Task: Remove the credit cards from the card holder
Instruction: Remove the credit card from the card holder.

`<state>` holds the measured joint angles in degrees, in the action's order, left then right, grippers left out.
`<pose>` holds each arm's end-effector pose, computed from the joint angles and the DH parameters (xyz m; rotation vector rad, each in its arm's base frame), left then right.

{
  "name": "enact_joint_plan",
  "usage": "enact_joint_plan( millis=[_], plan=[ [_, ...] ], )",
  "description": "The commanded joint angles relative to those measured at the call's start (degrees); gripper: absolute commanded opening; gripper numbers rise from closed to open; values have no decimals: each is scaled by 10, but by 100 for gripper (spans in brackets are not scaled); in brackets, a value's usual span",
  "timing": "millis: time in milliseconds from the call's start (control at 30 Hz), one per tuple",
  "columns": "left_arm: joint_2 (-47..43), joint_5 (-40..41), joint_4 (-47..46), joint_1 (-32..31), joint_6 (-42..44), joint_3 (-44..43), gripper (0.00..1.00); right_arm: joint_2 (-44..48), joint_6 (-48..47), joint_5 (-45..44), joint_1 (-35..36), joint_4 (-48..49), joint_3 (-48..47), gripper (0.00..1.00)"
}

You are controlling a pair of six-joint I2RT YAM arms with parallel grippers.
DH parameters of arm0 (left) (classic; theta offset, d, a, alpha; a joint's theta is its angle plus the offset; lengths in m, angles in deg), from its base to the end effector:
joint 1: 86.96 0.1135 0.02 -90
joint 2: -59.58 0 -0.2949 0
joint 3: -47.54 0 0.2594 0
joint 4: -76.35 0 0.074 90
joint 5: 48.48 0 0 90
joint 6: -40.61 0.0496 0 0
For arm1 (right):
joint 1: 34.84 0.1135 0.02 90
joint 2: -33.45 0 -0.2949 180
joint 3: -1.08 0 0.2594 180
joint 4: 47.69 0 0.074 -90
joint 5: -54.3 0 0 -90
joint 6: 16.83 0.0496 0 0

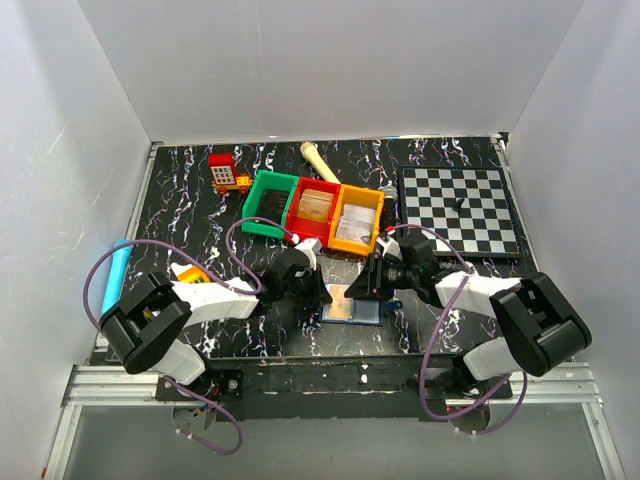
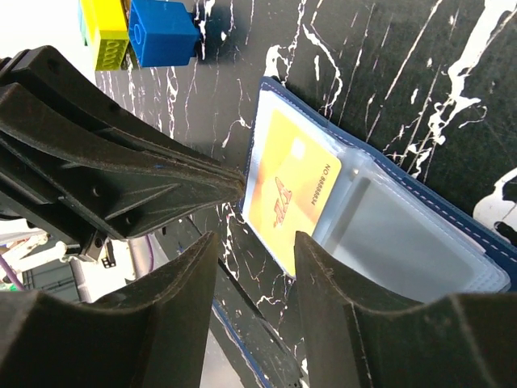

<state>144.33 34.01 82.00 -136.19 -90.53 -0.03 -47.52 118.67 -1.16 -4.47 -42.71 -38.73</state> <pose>0.1845 -0.2239 0.1667 0.2482 2.4931 -0.8915 0.2116 0.1566 0.1662 -0.0597 2.4377 1.3422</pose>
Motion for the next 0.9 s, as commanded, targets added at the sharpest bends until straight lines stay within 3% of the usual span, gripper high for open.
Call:
enact_joint_plan(
  millis=[0,867],
  plan=[
    [5,16,3,1,-3,9,0,-14,6,-4,1,31,0,50],
    [27,27,11,1,-17,19,0,-71,3,3,2,58,9,47]
  ],
)
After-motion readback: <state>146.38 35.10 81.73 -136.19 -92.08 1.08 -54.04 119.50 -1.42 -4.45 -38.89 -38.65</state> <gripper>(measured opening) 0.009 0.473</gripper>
